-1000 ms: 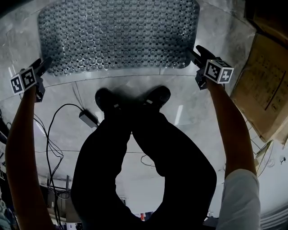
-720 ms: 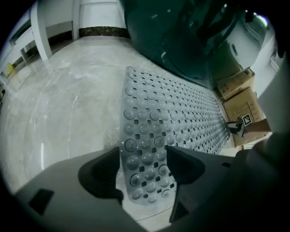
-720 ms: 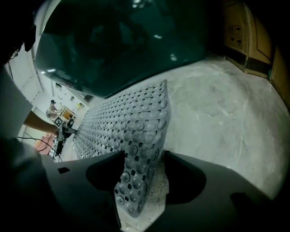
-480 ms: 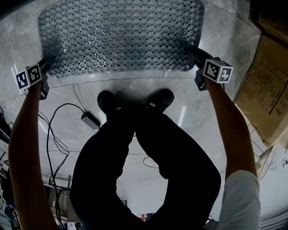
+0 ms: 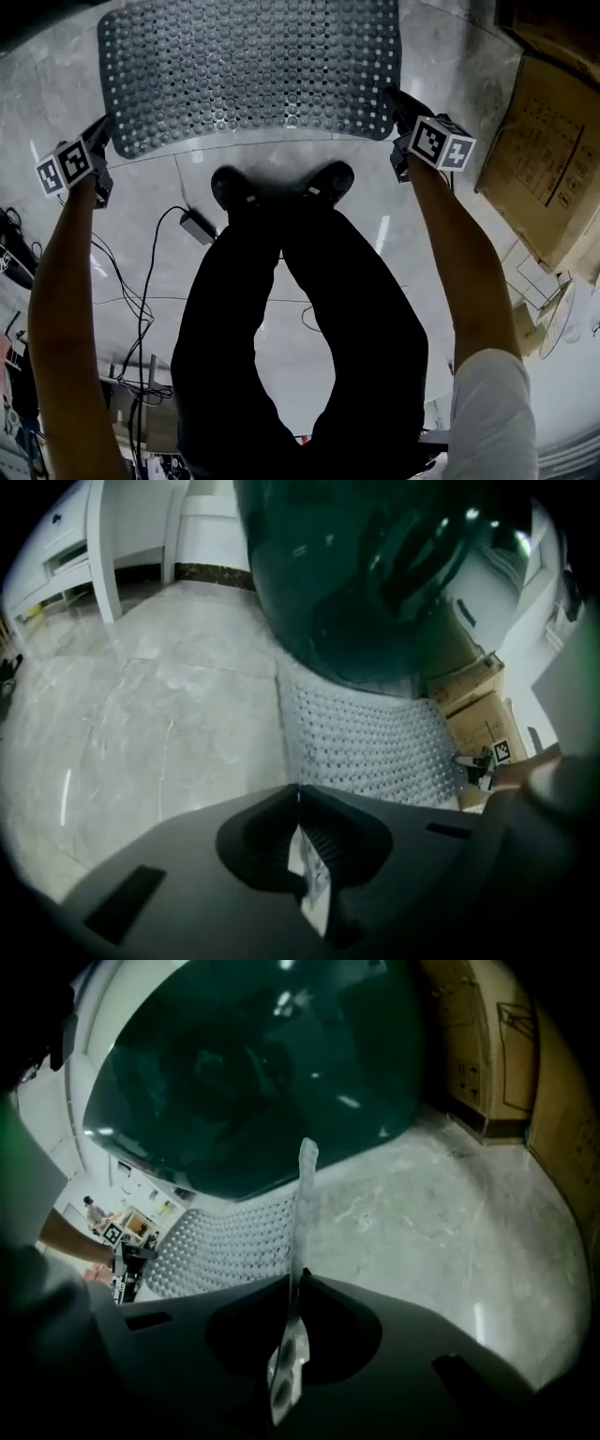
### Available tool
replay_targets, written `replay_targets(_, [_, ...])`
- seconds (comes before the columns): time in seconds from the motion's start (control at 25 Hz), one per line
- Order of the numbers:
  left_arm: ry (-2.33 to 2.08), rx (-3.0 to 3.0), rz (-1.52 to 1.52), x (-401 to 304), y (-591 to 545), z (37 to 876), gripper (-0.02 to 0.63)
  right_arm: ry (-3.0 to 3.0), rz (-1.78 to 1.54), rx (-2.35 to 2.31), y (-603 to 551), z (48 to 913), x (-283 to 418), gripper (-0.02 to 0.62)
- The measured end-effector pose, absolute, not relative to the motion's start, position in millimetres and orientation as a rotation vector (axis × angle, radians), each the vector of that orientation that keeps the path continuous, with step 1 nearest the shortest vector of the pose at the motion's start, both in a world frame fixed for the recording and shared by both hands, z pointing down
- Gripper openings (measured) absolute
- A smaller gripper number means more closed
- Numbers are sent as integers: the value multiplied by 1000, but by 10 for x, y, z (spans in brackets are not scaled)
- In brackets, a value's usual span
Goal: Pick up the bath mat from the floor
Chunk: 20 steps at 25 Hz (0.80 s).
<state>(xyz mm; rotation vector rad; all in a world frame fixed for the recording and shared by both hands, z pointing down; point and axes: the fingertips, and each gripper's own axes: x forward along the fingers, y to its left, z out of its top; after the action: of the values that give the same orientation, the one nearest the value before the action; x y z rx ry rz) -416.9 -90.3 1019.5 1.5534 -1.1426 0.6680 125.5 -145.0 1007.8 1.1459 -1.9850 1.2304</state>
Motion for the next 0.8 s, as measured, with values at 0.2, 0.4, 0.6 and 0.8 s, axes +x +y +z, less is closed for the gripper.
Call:
replay_targets(0.2, [-1138, 1585, 546, -3923, -707, 9227, 14, -2015, 1206, 1247, -1282, 9097, 1029, 35])
replay_targets(0.4, [-1124, 1622, 385, -3515, -492, 8046, 14, -2044, 1165, 1194, -1132, 7898, 1062, 35])
replay_targets(0.6, [-1103, 1665, 330, -3322, 68, 6709, 14, -2106, 1119, 1160, -788, 6415, 1186, 35])
replay_targets(0.8, [-1140, 1853, 289, -3283, 270, 5259, 14, -2255, 1071, 1164, -572, 4836, 1221, 35])
